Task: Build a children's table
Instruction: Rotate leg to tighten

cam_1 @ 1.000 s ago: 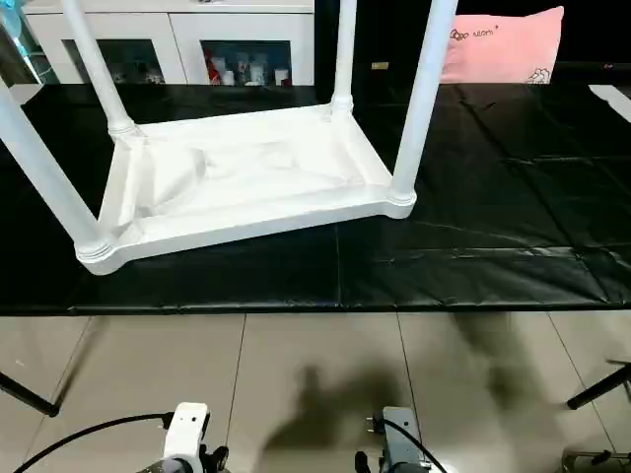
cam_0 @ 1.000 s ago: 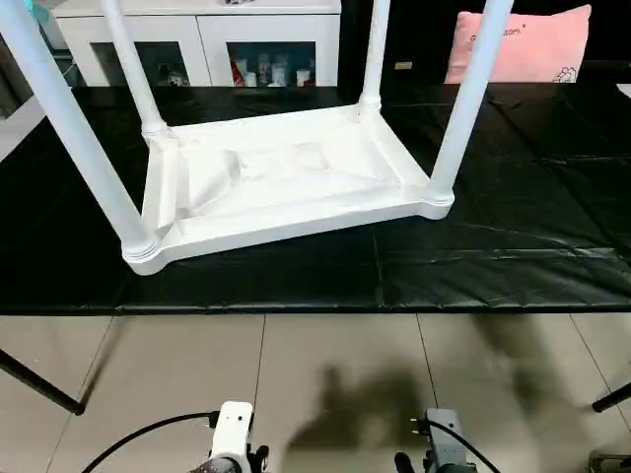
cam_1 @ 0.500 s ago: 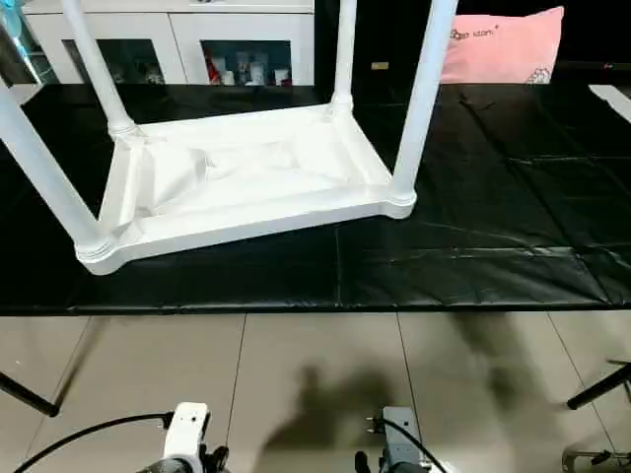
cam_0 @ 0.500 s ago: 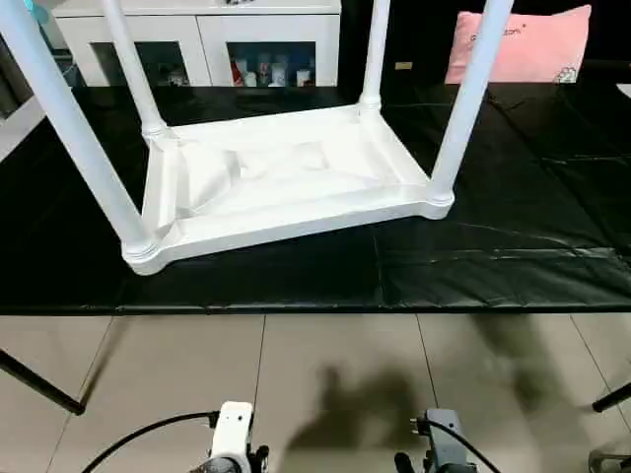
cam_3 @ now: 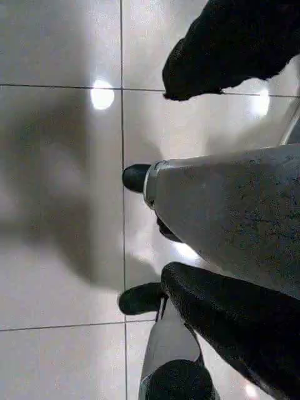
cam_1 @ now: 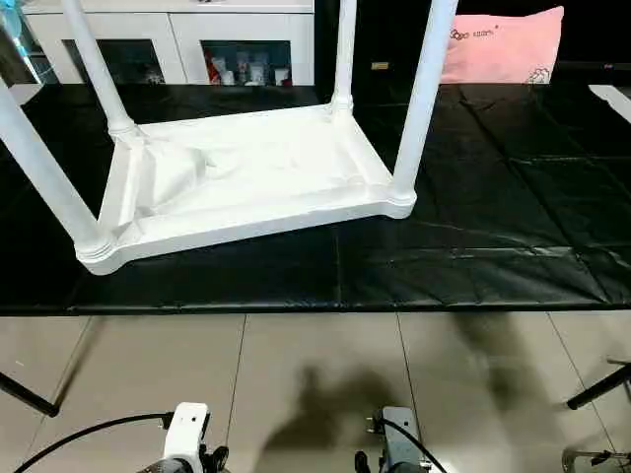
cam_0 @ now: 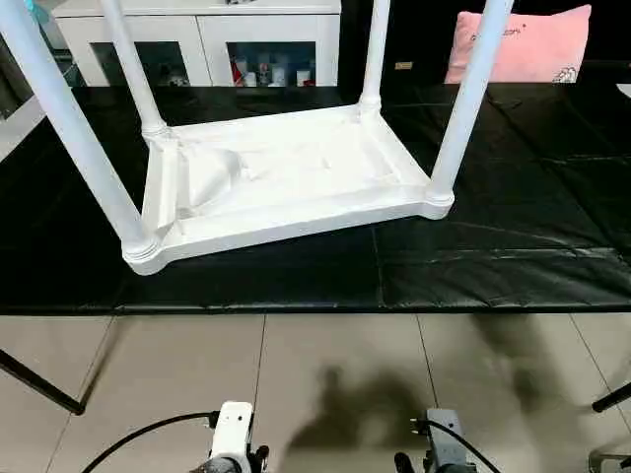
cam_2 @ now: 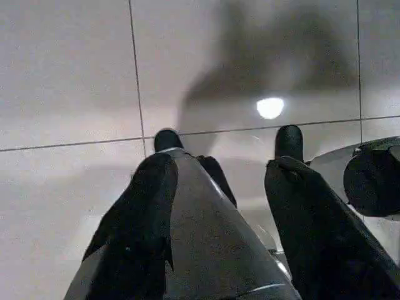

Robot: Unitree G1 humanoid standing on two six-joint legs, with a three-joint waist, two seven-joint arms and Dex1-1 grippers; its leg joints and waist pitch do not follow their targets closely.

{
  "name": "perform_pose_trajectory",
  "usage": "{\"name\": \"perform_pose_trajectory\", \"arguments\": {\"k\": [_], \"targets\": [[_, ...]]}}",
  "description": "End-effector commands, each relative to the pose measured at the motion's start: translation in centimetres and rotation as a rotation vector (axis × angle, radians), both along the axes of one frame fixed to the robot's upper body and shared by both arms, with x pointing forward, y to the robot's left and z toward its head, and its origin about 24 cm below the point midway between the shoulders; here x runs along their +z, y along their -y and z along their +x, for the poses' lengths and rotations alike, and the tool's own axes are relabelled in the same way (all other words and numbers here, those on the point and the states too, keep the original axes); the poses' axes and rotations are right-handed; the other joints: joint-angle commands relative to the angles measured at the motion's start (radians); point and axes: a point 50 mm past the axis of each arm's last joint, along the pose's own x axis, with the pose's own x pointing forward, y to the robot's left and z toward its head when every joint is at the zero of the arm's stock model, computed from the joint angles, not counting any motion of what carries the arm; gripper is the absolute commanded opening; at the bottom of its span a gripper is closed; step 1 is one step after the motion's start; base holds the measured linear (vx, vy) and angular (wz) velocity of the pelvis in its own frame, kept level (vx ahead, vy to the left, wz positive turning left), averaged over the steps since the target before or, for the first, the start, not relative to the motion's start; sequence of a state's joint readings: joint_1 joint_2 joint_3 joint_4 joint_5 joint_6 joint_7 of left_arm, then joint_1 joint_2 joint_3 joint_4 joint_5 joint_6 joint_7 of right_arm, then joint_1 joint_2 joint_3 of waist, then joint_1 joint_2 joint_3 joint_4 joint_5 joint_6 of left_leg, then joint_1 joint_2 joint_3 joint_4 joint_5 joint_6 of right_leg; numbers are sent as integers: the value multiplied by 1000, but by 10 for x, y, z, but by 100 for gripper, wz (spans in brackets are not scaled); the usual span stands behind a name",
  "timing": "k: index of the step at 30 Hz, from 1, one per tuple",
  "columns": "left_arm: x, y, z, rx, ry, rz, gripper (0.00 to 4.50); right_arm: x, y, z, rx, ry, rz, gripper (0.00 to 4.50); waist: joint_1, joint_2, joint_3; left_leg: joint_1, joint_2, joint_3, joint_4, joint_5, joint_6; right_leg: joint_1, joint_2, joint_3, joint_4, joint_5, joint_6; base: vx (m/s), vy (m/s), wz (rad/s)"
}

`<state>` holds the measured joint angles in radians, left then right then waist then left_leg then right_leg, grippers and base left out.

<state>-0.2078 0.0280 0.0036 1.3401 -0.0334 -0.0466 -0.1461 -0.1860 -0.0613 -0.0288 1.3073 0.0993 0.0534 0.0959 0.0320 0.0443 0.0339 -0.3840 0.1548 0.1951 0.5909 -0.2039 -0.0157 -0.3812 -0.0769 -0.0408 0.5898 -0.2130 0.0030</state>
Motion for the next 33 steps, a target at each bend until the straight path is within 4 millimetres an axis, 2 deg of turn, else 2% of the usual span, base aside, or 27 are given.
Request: {"name": "perform_pose_trajectory", "arguments": {"k": [1,33], "targets": [[-1,-2,-2,3,-12,5,260,-2,0,-6,6,-23,-2,450,0,-4,-32,18,96,-42,-91,-314,35,21,-99,49,-81,-173,-256,0,0,0],[-1,-2,-2,3,-12,5,260,-2,0,-6,6,-23,-2,450,0,-3,-33,18,96,-41,-90,-310,36,22,-99,49,-80,-158,-260,0,0,0]]}}
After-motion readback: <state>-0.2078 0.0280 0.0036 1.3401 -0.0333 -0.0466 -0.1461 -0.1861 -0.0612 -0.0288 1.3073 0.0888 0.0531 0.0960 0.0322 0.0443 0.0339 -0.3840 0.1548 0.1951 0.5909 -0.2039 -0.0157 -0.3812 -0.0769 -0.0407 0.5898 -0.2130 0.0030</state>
